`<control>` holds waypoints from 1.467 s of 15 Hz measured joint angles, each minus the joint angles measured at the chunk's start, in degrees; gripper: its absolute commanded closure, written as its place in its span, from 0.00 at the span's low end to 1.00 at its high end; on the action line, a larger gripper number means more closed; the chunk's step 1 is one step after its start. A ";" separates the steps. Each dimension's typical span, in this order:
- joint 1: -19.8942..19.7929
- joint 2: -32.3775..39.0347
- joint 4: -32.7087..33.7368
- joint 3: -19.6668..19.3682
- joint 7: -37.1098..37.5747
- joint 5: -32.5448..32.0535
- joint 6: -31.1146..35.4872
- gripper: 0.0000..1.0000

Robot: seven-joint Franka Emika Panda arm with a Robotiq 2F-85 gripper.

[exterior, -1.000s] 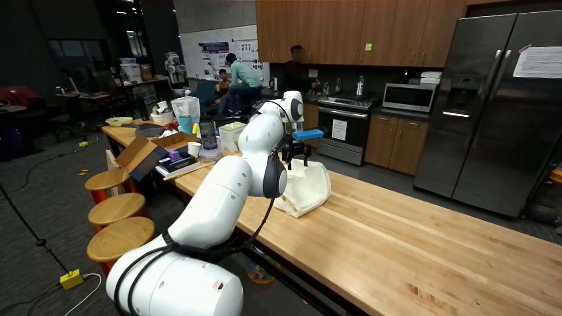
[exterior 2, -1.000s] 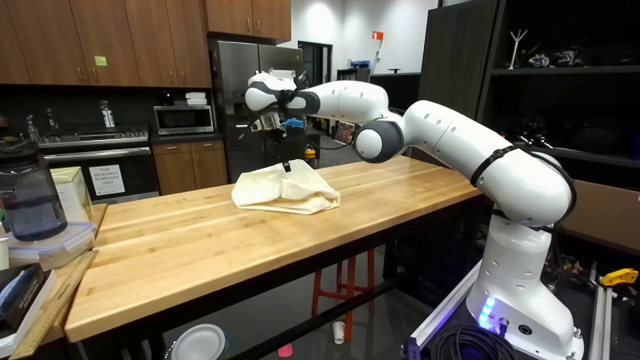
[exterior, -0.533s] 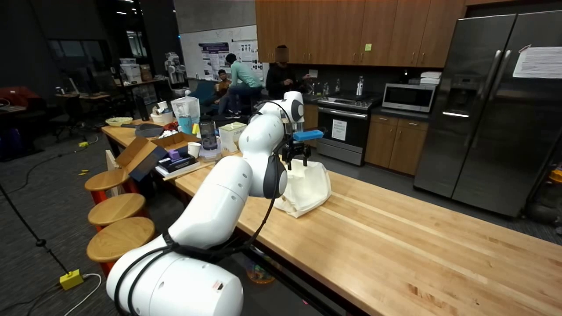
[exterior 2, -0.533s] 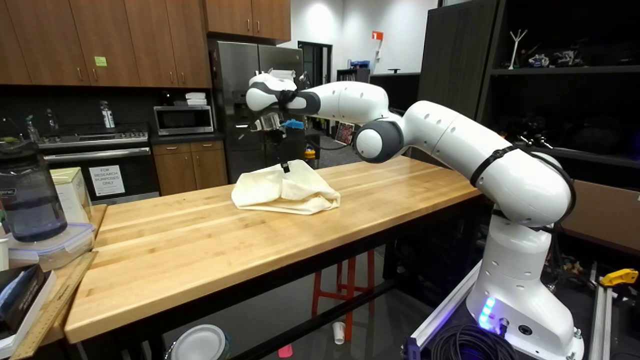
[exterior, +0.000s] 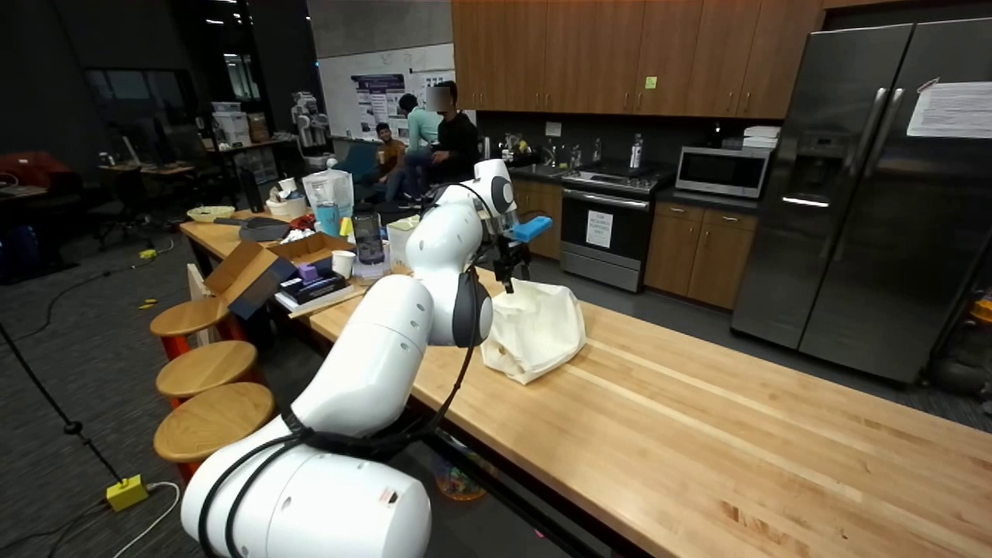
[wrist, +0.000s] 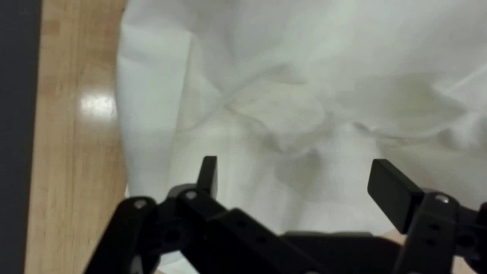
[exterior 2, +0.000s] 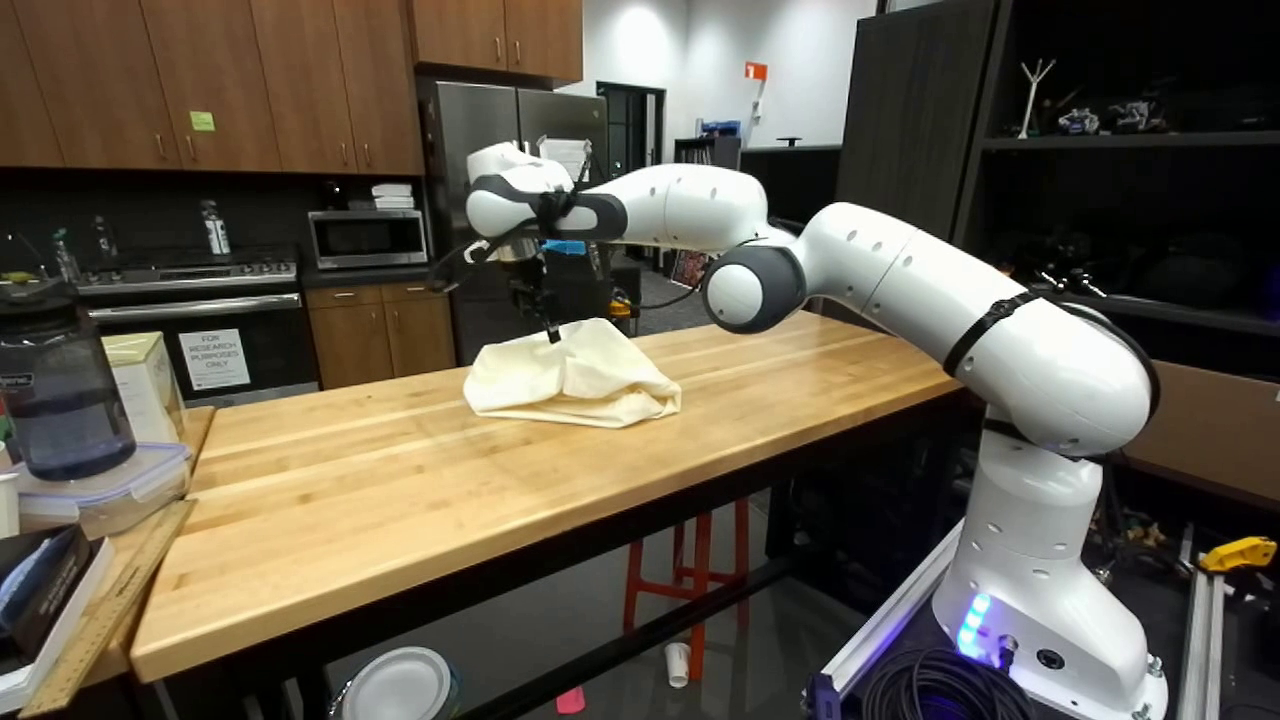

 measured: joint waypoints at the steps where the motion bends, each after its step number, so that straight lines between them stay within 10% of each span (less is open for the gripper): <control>1: 0.26 0.37 0.00 -0.47 -2.06 -0.73 1.79 0.00; 10: -2.39 4.14 -0.02 -1.70 -7.43 -0.25 15.28 0.00; 18: -3.81 5.48 -3.42 -0.97 -7.41 2.74 13.16 0.00; 22: -3.83 6.44 -2.43 -0.91 -7.41 2.77 9.15 0.39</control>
